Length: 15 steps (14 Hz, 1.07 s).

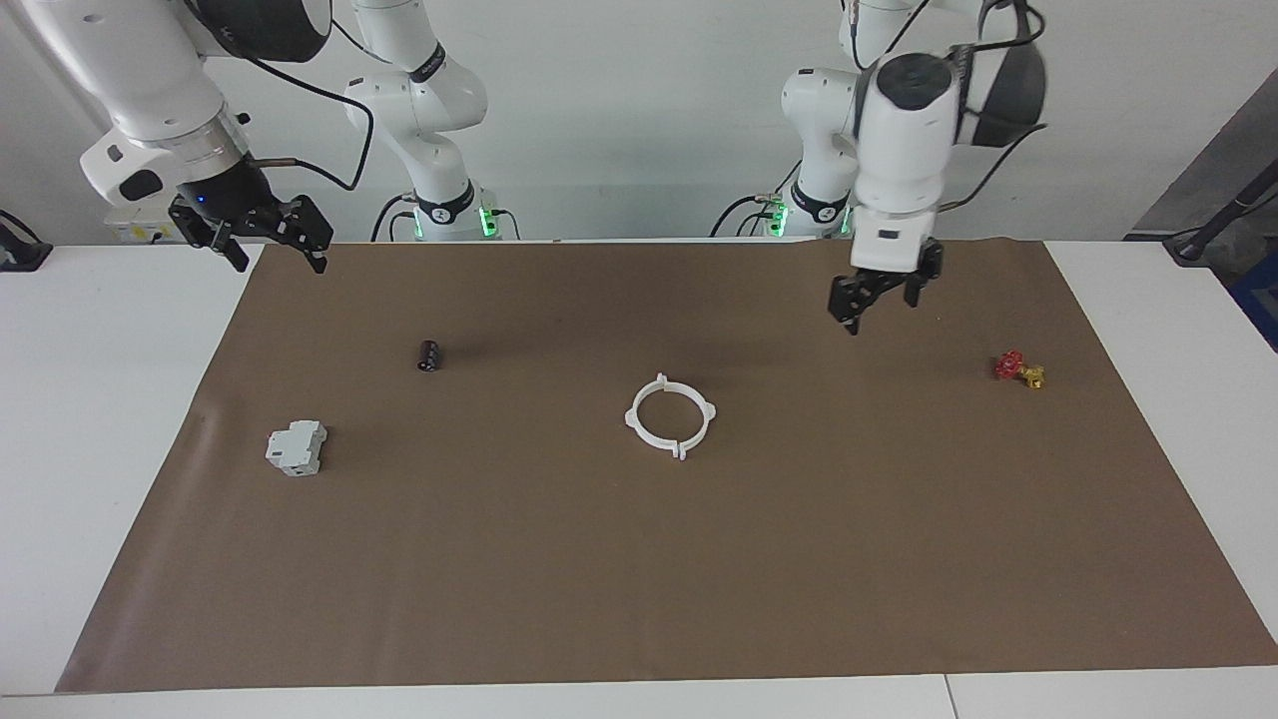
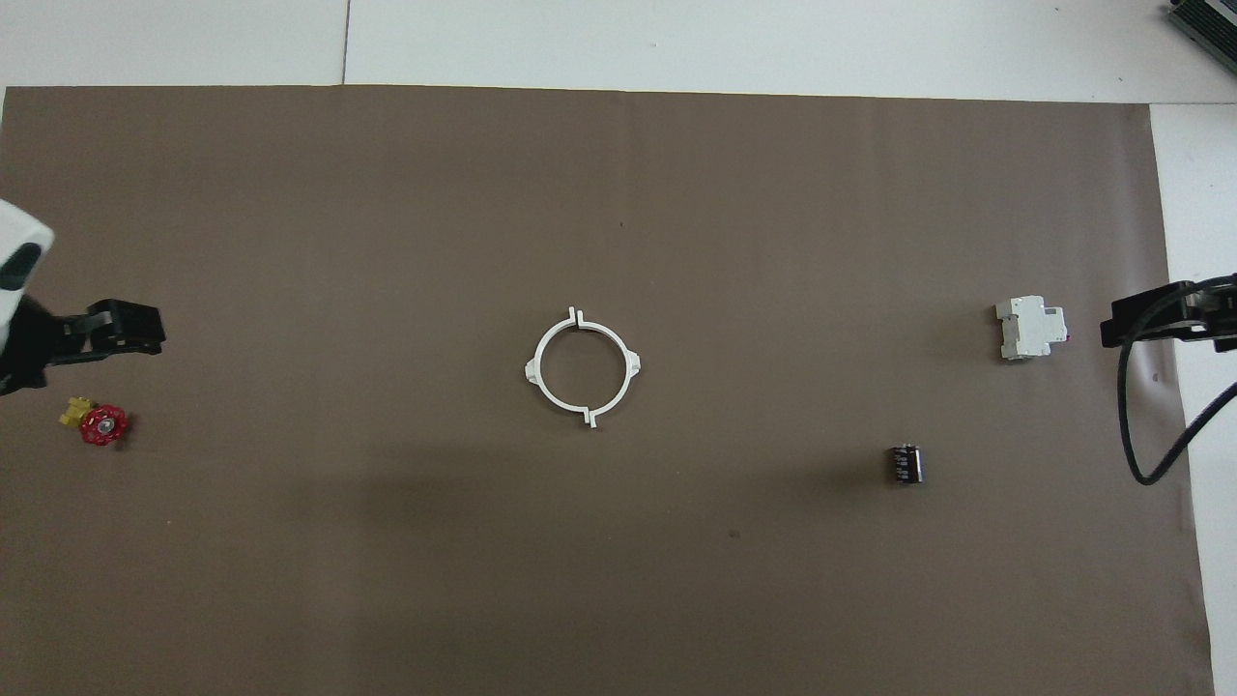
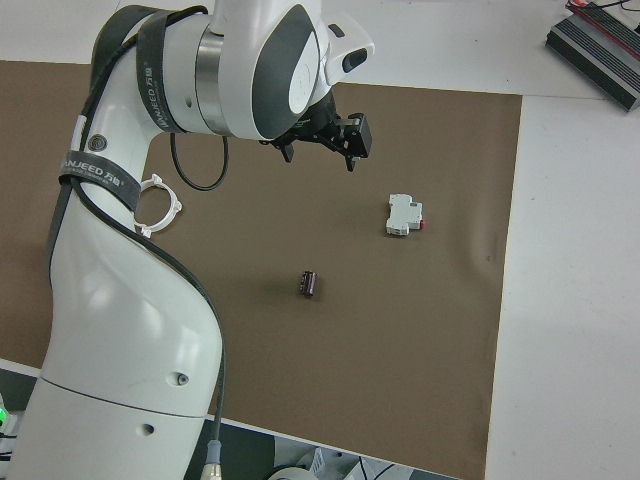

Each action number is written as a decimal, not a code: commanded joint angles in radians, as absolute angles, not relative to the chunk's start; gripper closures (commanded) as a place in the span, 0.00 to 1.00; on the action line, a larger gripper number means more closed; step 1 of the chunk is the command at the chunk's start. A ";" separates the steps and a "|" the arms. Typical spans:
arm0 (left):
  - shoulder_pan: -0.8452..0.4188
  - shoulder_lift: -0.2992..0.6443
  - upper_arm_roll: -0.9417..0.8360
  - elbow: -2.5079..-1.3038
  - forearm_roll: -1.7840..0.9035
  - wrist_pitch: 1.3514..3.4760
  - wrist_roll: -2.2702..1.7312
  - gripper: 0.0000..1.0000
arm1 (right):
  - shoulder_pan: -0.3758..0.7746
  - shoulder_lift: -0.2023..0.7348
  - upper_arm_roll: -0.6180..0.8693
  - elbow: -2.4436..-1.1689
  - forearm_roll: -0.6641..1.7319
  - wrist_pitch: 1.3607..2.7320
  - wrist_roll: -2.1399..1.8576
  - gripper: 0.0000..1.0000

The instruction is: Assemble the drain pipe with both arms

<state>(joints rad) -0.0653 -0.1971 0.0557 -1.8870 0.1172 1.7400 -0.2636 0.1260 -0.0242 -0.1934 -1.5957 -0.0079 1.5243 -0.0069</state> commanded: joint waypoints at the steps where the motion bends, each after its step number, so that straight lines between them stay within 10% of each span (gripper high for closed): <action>1: 0.009 -0.180 0.040 -1.775 0.043 1.614 -0.139 0.00 | 0.118 -0.049 -0.190 -1.626 0.009 1.545 -0.002 0.00; 15: -0.052 -0.069 0.037 -1.717 0.035 1.634 -0.092 0.00 | 0.118 -0.049 -0.189 -1.626 0.009 1.545 -0.002 0.00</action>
<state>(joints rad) -0.0108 -0.1319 0.0210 -1.7924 0.0471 1.6575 -0.1070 0.1260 -0.0242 -0.1933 -1.5957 -0.0079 1.5243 -0.0069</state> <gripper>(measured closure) 0.000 0.000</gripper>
